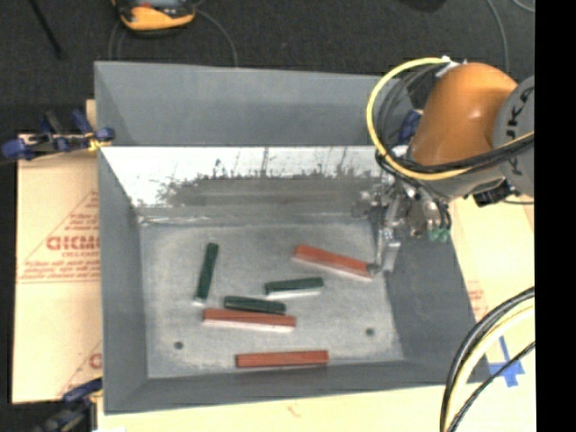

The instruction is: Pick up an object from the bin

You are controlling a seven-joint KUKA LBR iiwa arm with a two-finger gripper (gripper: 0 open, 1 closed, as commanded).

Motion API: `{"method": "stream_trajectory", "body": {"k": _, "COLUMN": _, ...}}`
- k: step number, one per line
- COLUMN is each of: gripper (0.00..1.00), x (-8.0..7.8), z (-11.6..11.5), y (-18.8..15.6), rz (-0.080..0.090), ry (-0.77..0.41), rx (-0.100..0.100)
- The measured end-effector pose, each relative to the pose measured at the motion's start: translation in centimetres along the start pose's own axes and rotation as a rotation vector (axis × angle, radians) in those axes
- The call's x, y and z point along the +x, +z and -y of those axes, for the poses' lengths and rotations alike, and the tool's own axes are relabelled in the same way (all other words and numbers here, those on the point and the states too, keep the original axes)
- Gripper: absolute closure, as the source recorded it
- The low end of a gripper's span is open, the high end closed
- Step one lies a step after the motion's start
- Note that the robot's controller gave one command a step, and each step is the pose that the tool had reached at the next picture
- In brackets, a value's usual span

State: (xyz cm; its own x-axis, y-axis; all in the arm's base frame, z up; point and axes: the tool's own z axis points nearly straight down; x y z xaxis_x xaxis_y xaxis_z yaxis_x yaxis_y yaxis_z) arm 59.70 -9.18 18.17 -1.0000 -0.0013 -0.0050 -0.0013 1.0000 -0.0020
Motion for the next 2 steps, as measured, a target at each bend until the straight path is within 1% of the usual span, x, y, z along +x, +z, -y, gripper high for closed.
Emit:
{"method": "stream_trajectory", "body": {"k": 1, "gripper": 0.0, "x": 0.0, "z": 0.0, "y": 0.0, "rz": 0.0, "ry": 0.0, "rx": 0.0}}
{"method": "stream_trajectory", "body": {"k": 2, "gripper": 0.0, "x": -0.8, "z": 0.4, "y": 3.2, "rz": 0.005, "ry": 0.086, "rx": -0.002}}
